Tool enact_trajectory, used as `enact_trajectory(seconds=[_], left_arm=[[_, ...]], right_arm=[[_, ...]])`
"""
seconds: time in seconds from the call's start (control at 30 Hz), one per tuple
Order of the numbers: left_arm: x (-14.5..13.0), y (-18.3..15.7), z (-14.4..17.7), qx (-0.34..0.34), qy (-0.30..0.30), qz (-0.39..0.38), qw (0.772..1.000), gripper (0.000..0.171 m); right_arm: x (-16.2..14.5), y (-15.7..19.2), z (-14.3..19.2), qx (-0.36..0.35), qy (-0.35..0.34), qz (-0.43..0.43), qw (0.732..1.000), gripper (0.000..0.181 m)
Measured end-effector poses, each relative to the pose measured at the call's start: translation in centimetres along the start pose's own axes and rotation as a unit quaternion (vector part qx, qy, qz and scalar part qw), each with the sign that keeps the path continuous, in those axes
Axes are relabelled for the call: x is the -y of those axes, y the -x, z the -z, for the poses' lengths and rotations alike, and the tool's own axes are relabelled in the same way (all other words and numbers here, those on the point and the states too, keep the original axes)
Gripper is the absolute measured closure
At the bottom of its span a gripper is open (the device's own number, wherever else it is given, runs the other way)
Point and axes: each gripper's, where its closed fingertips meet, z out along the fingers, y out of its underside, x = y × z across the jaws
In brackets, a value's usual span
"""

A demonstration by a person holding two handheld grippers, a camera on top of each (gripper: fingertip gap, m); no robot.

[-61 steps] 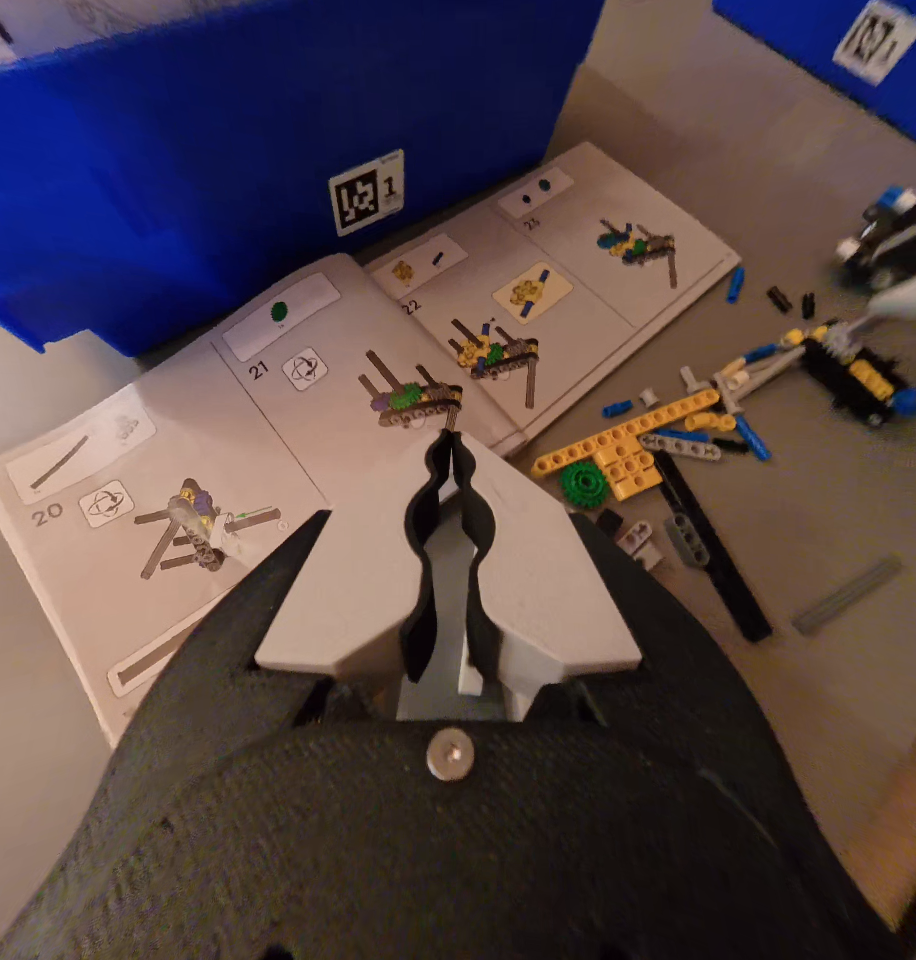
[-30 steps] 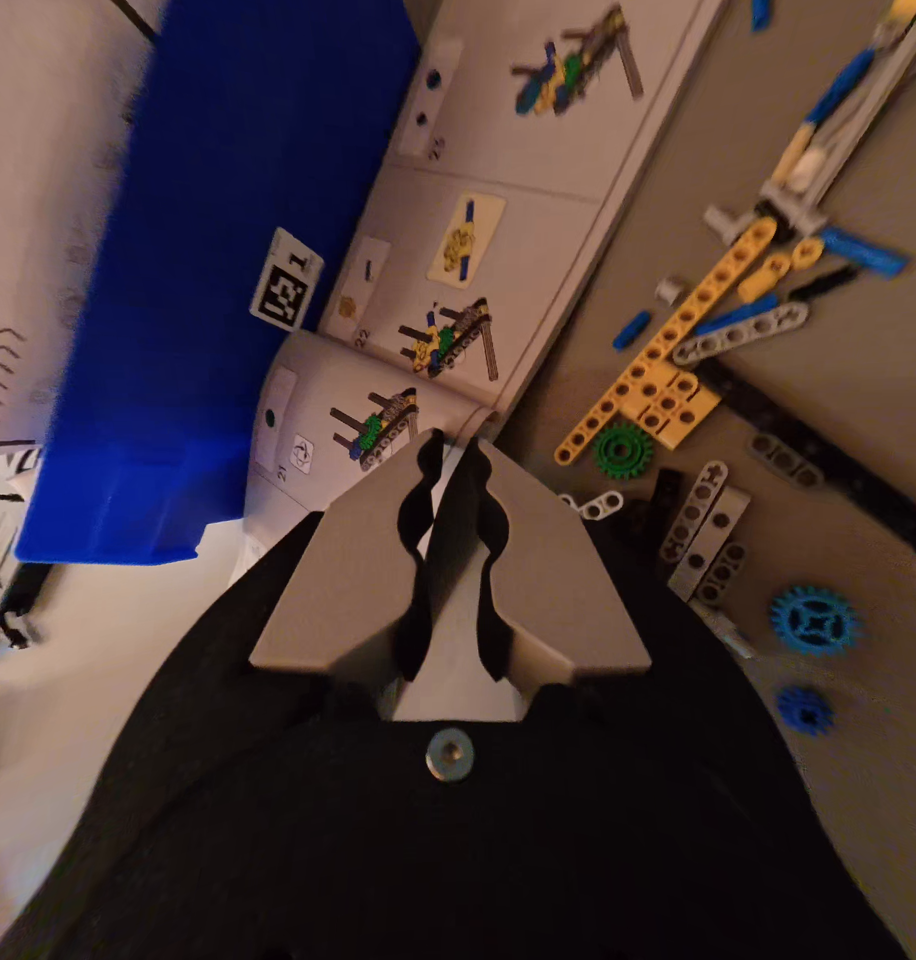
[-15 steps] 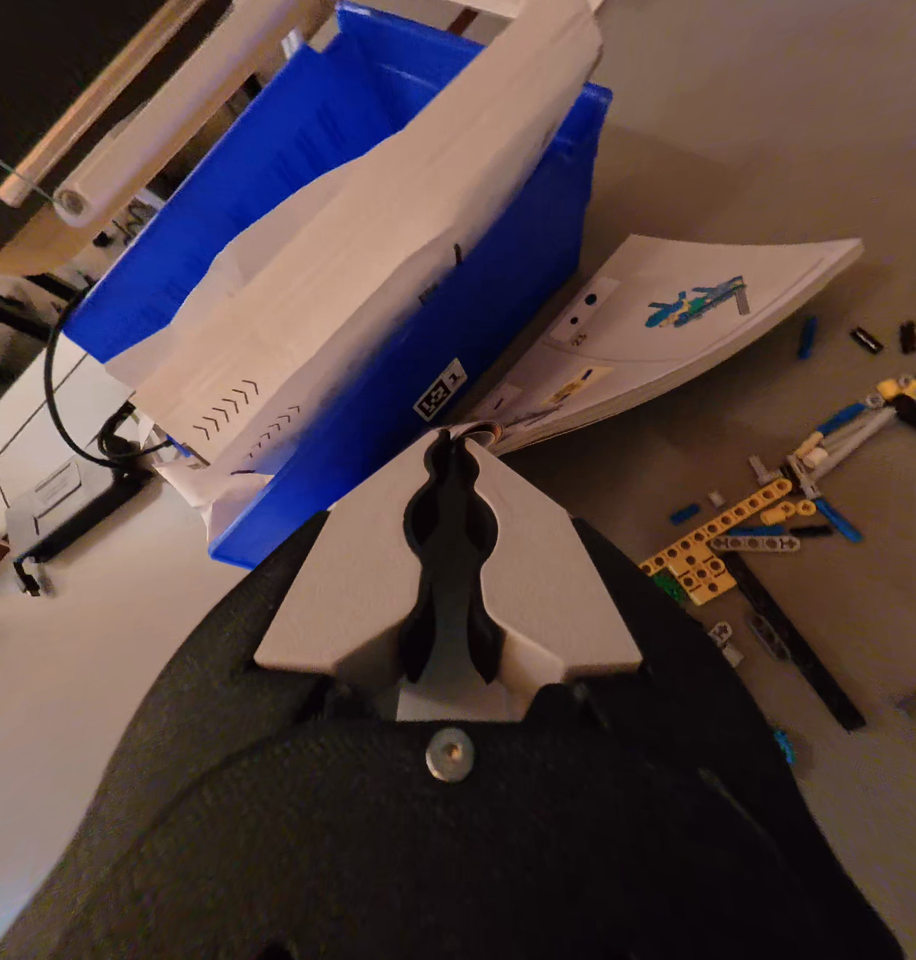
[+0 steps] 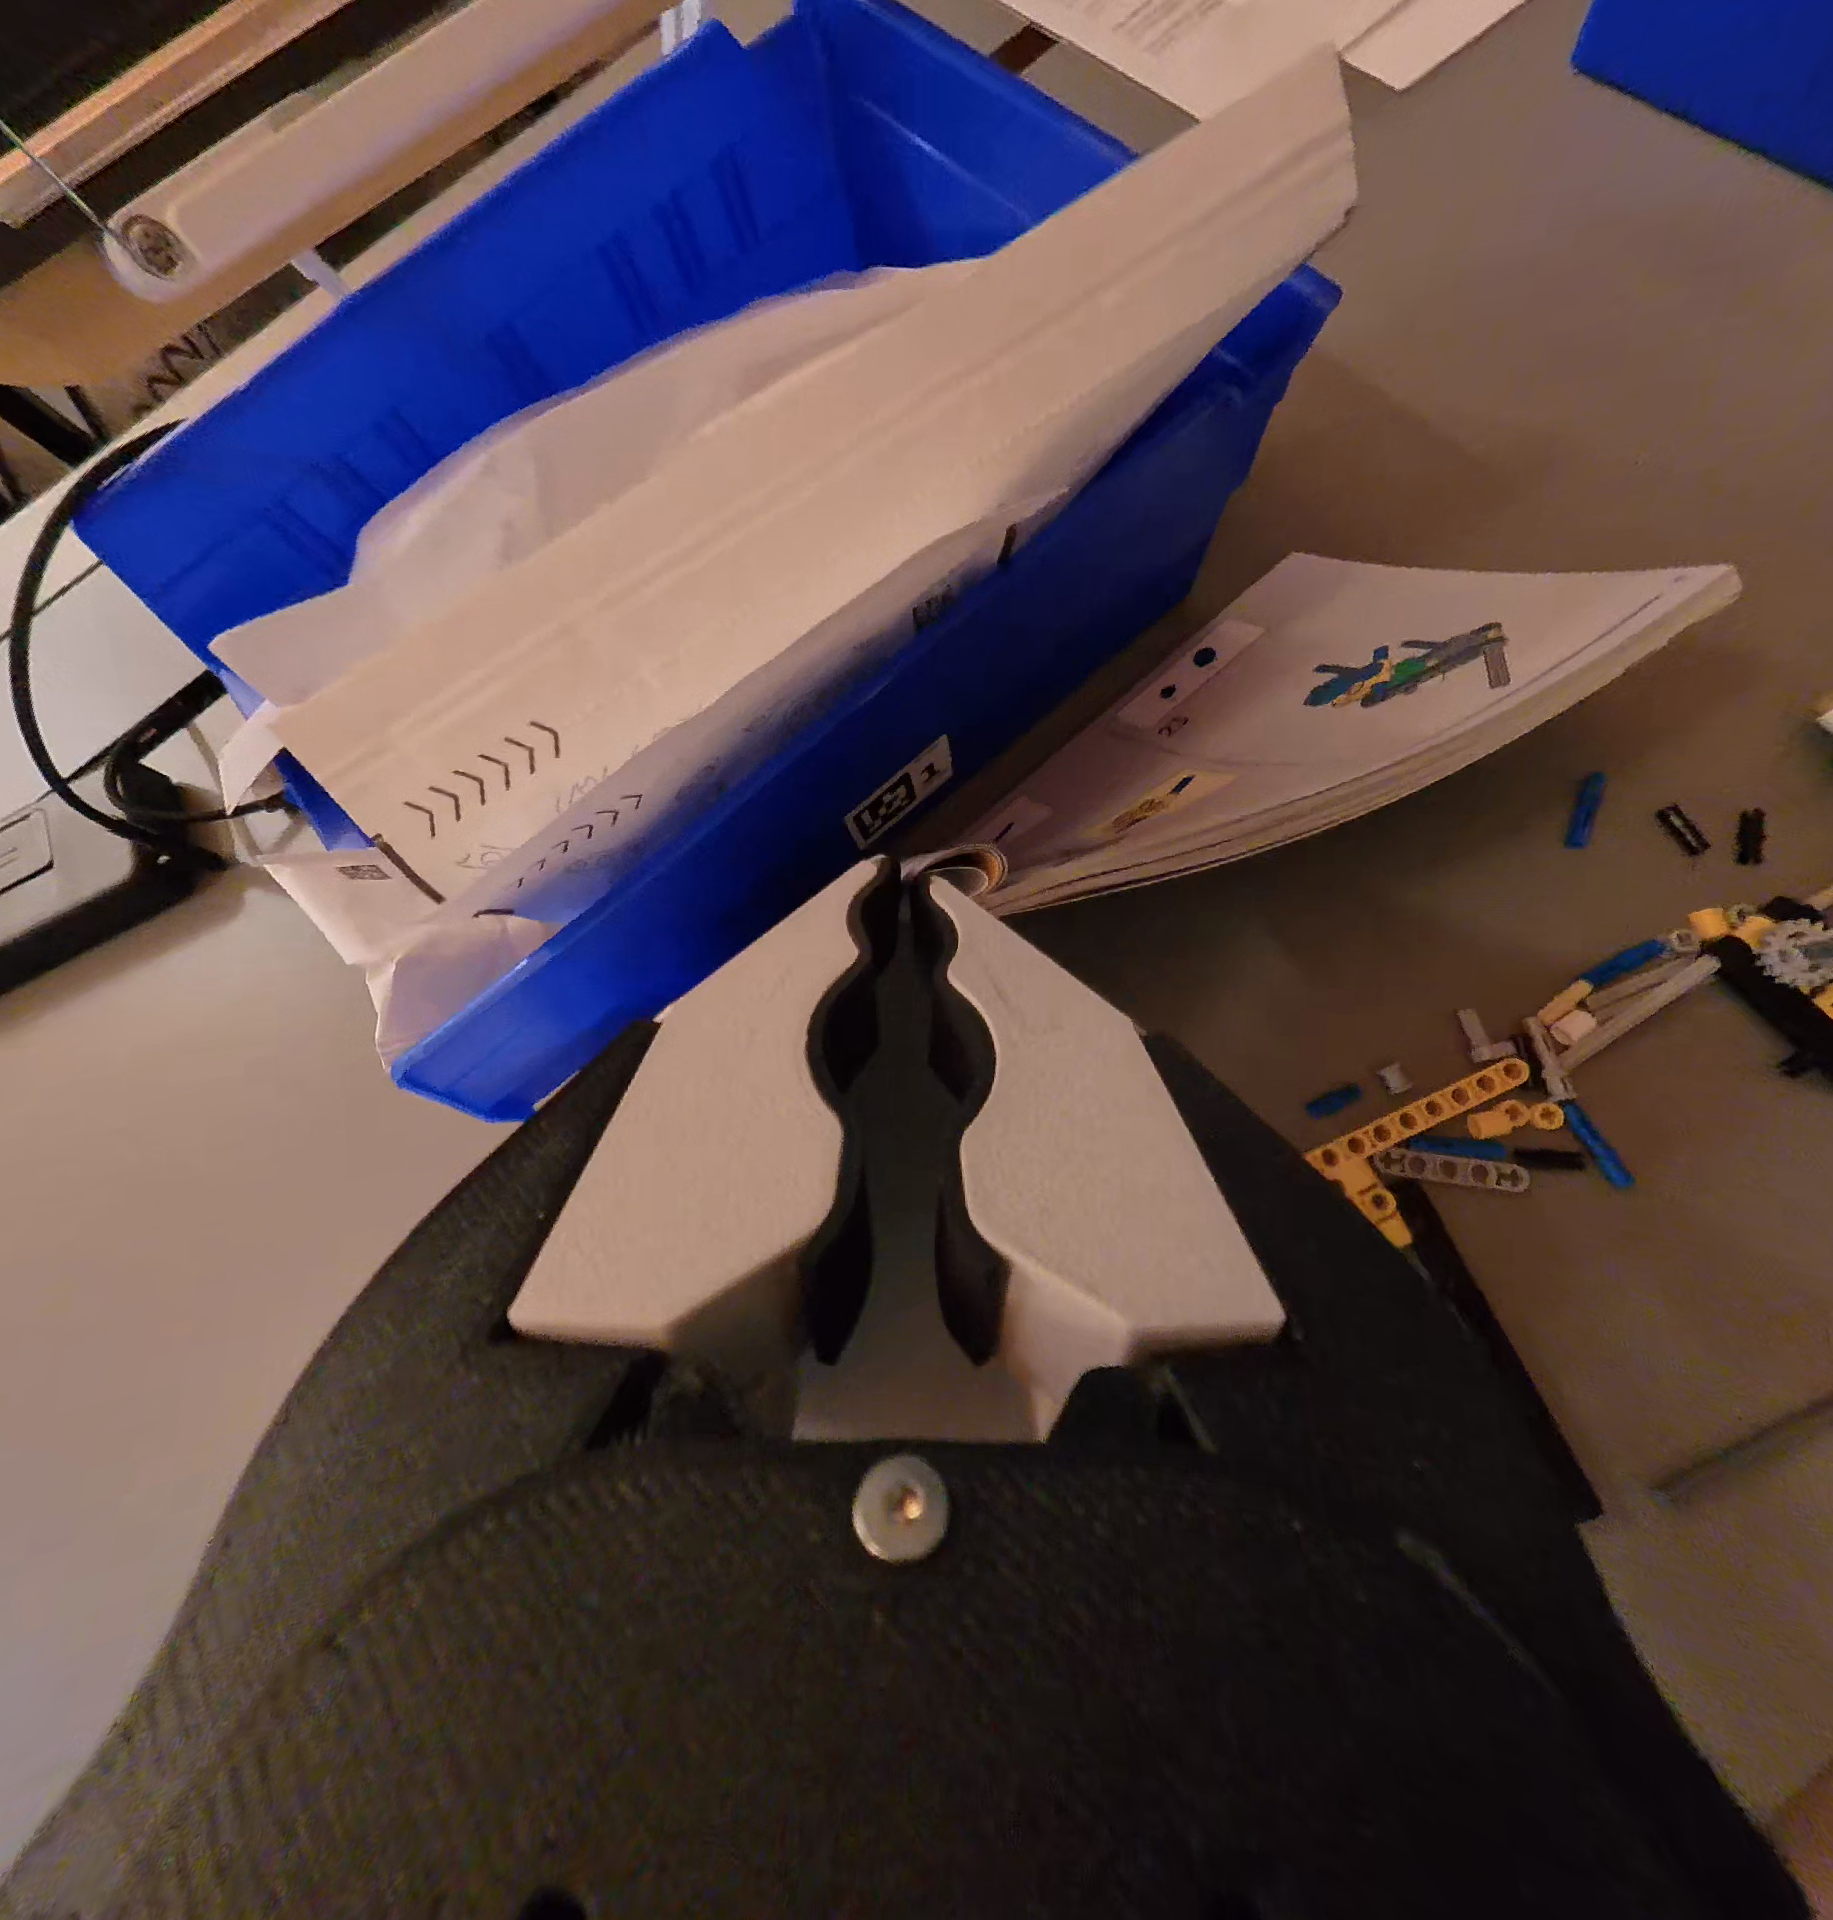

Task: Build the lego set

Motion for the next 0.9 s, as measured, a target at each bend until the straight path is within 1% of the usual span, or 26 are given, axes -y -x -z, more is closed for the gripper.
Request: enact_trajectory(seconds=[0.13, 0.27, 0.33, 0.4, 0.5, 0.6, 0.67, 0.9], left_arm=[[-1.5, -1.2, 0.4, -0.001, 0.02, -0.042, 0.999, 0.169], [-5.4, -3.3, 0.2, -0.026, 0.075, -0.071, 0.994, 0.169], [-7.3, -3.8, -0.2, -0.027, 0.098, -0.076, 0.992, 0.169], [-8.8, -4.3, -0.8, -0.026, 0.116, -0.082, 0.99, 0.169], [-10.4, -4.7, -1.6, -0.018, 0.133, -0.094, 0.986, 0.168], [-11.1, -4.8, -2.1, -0.007, 0.145, -0.116, 0.982, 0.168], [-11.1, -4.8, -2.1, -0.005, 0.147, -0.122, 0.982, 0.168], [-11.3, -4.8, -2.2, -0.025, 0.142, -0.1, 0.985, 0.166]], right_arm=[[-0.1, 0.1, -0.1, 0.005, 0.0, -0.002, 1.0, 0.164], [-0.3, 0.1, -0.3, 0.008, 0.001, -0.003, 1.0, 0.164], [-0.5, 0.0, -0.5, 0.01, 0.003, -0.006, 1.0, 0.165], [-0.8, 0.0, -0.8, 0.015, 0.007, -0.012, 1.0, 0.165], [-1.2, 0.1, -1.0, 0.019, 0.012, -0.016, 1.0, 0.164], [-1.0, 0.0, -1.0, 0.018, 0.009, -0.014, 1.0, 0.165], [-1.0, -0.2, -0.9, 0.017, 0.006, -0.016, 1.0, 0.165], [-1.2, -0.2, -1.2, 0.022, 0.006, -0.021, 1.0, 0.165]])
